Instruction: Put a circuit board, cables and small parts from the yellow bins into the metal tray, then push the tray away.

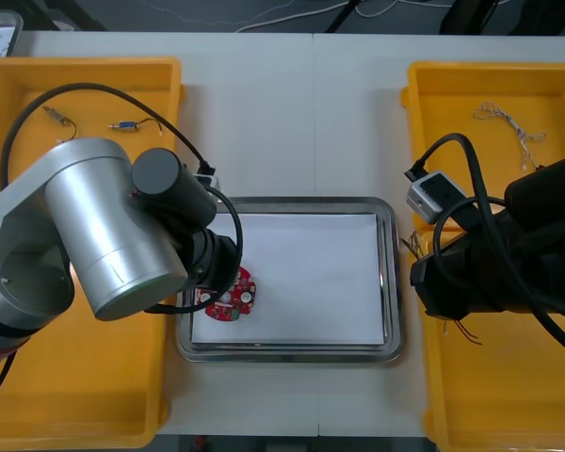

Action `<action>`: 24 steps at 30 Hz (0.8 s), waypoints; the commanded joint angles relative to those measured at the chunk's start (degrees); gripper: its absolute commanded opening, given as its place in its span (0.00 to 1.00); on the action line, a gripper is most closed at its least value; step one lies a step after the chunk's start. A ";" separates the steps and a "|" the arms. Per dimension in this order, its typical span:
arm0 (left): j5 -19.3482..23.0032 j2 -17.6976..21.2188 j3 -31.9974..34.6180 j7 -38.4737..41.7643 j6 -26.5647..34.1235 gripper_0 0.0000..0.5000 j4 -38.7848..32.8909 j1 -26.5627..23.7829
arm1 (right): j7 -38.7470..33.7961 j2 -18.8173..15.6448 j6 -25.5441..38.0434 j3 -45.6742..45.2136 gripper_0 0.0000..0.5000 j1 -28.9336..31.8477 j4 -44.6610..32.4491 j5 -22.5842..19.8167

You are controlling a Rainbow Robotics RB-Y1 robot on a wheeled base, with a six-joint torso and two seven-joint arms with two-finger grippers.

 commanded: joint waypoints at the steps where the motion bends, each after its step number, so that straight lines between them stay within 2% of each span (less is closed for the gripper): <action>1: 1.14 2.01 5.05 -5.00 4.41 1.00 -2.92 0.78 | -1.89 -1.20 0.18 5.14 0.00 -4.24 -1.66 1.44; 11: 6.76 4.20 14.81 -12.65 5.87 1.00 -3.01 0.87 | 1.36 -1.03 0.18 14.63 0.00 -9.16 0.63 3.10; 15: 9.14 4.20 19.91 -17.22 5.87 1.00 -2.65 1.22 | 3.30 -1.03 0.18 18.94 0.00 -10.31 1.68 5.48; 17: 10.54 4.38 22.81 -19.77 5.87 1.00 -2.21 1.83 | 6.64 -1.03 0.18 21.49 0.00 -11.10 2.47 7.59; 24: 11.77 4.91 28.78 -28.03 5.87 1.00 -0.10 3.85 | 14.64 -0.15 0.13 27.46 0.00 -13.29 4.76 12.42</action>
